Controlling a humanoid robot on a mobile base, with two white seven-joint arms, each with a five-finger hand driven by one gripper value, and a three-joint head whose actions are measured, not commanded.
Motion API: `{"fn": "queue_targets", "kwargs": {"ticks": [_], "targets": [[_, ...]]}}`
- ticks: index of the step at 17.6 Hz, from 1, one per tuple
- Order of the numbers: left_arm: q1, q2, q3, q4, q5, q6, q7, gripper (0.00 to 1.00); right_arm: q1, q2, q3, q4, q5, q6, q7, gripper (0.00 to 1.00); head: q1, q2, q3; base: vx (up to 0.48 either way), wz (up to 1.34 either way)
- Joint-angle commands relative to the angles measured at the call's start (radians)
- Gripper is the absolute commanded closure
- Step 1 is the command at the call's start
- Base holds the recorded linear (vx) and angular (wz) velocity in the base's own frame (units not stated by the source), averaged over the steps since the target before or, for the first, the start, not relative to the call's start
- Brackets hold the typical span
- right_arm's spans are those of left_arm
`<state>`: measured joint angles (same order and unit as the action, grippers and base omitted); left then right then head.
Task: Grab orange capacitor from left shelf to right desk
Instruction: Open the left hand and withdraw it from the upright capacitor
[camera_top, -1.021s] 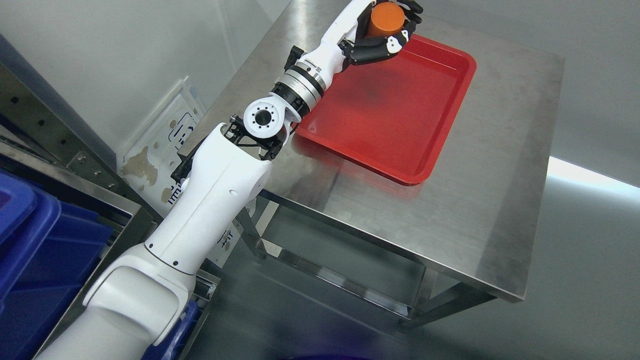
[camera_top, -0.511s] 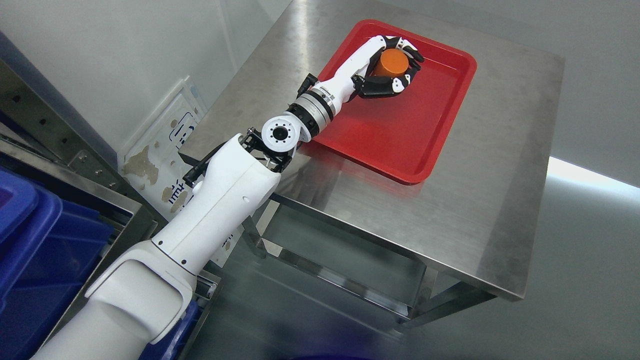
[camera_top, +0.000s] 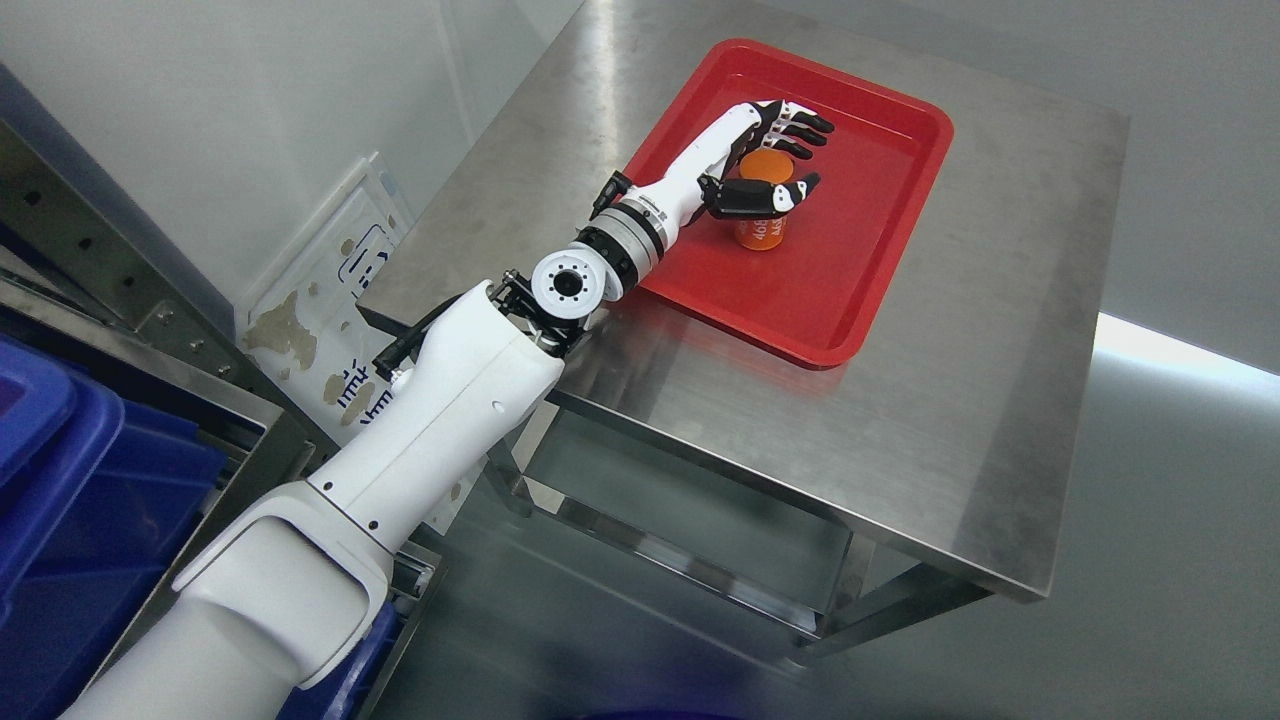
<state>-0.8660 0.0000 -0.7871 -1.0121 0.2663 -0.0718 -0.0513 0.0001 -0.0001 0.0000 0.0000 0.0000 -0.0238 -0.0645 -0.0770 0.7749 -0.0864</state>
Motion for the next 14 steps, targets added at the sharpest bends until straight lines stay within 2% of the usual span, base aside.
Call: {"fn": "queue_targets", "kwargs": {"ticks": [1,5,8,10,13,14], "targets": [[-0.001,0.017,-0.018,0.040,0.001,-0.002,0.001,0.49,0.023,-0.017,-0.011,-0.017,0.006,0.001,0.000,0.00,0.0000,0.000,0.000,0.000,0.00],[-0.069,0.017,0.092,0.023,0.001,0.001,-0.007,0.20,0.023,-0.017,-0.011,-0.017,0.006,0.001,0.000,0.00,0.0000,0.000,0.000,0.000,0.00],[-0.137,0.017,0.207,-0.031,0.001,0.044,-0.010,0.11,0.023,-0.017,-0.011,-0.017,0.006,0.001,0.000,0.00,0.0000,0.000,0.000,0.000,0.00],[-0.156,0.017,0.284,-0.078,0.002,0.096,-0.010,0.00,0.021,-0.017,-0.011,-0.017,0.006,0.001,0.000,0.00,0.0000,0.000,0.000,0.000,0.00],[-0.130,0.017,0.420,-0.100,0.002,0.096,-0.010,0.00,0.023,-0.017,-0.011,-0.017,0.006,0.001,0.000,0.00,0.0000,0.000,0.000,0.000,0.00],[-0.078,0.017,0.468,-0.138,0.002,0.098,-0.012,0.00,0.023,-0.017,-0.011,-0.017,0.006,0.001,0.000,0.00,0.0000,0.000,0.000,0.000,0.00]]}}
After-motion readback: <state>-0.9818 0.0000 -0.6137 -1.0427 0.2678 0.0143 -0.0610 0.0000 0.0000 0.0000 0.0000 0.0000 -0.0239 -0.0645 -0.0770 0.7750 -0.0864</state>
